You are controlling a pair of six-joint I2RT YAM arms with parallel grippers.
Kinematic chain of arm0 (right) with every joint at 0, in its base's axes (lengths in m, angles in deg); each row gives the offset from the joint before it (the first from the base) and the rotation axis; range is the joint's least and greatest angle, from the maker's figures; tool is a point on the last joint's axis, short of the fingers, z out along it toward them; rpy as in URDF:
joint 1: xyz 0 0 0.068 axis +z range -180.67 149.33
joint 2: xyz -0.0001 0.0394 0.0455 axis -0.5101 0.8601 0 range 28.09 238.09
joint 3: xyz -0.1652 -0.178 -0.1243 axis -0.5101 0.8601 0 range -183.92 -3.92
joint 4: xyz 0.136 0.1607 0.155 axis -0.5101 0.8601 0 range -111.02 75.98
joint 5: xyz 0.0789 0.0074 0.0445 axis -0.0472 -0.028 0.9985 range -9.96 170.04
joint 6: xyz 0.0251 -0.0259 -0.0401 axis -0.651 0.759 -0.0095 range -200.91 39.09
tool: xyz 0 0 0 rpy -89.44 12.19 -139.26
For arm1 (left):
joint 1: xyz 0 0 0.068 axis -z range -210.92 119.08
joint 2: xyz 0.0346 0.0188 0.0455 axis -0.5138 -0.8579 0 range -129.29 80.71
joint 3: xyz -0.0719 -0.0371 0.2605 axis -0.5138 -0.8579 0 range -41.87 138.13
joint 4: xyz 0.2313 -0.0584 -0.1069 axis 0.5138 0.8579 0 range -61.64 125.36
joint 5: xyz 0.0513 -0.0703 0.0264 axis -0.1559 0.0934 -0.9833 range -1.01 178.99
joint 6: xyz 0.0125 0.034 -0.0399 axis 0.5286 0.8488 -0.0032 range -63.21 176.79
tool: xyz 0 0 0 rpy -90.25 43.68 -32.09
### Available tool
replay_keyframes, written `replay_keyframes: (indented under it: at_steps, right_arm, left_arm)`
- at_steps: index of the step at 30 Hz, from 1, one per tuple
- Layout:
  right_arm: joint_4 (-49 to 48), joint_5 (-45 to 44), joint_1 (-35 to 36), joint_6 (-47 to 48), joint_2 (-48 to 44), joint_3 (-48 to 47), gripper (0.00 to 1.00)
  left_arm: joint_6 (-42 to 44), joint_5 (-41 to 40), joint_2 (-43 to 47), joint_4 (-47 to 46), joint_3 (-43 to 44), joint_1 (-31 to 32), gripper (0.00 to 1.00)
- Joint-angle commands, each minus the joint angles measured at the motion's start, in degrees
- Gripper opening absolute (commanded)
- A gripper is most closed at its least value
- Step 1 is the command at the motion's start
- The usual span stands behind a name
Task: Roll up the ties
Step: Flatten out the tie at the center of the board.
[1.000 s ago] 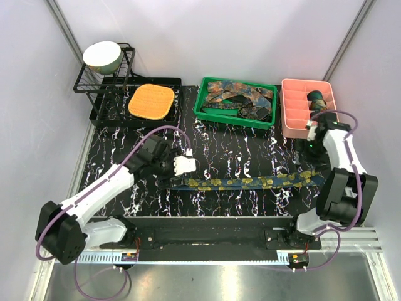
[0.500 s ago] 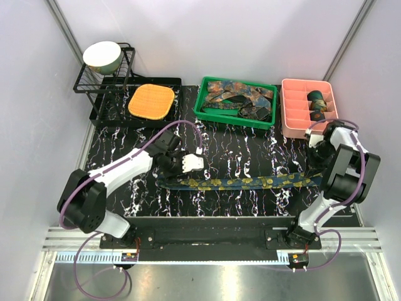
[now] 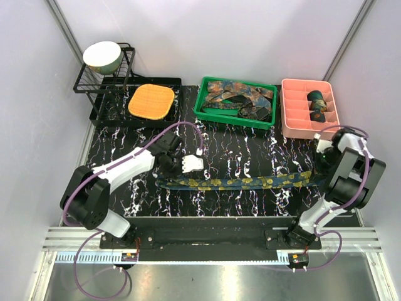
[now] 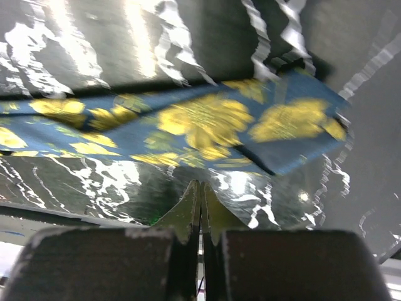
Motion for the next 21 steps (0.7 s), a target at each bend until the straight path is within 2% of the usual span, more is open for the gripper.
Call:
replay_keyframes:
  at_steps: [1,4,5,15,18,21]
  right_arm:
    - [-0.1,1.6,-4.0,3.4,-1.2,0.7,0.0]
    - [-0.9,1.8,-4.0,4.0,-1.7,1.9,0.0]
    - [-1.0,1.9,-4.1,4.2,-1.4,2.1,0.0]
    - [-12.8,-2.3,-5.7,3.6,1.9,4.6,0.0]
    - [-14.0,-3.0,-6.2,3.2,3.4,5.0,0.0]
    - [-14.2,-3.6,-6.6,2.4,4.3,5.4,0.0]
  left_arm:
    - [-0.9,-0.9,2.2,-0.3,-0.7,-0.1,0.29]
    - [-1.3,-1.0,2.6,-0.6,-0.8,-0.2,0.32]
    - [-1.4,-1.0,2.6,-0.6,-0.8,-0.2,0.37]
    - [-2.2,-2.0,1.5,-1.5,-0.3,-0.1,0.52]
    - [-1.9,-2.3,1.2,-2.0,-0.6,-0.2,0.52]
    - [-1.5,-3.7,0.2,-1.9,-1.1,-0.2,0.37]
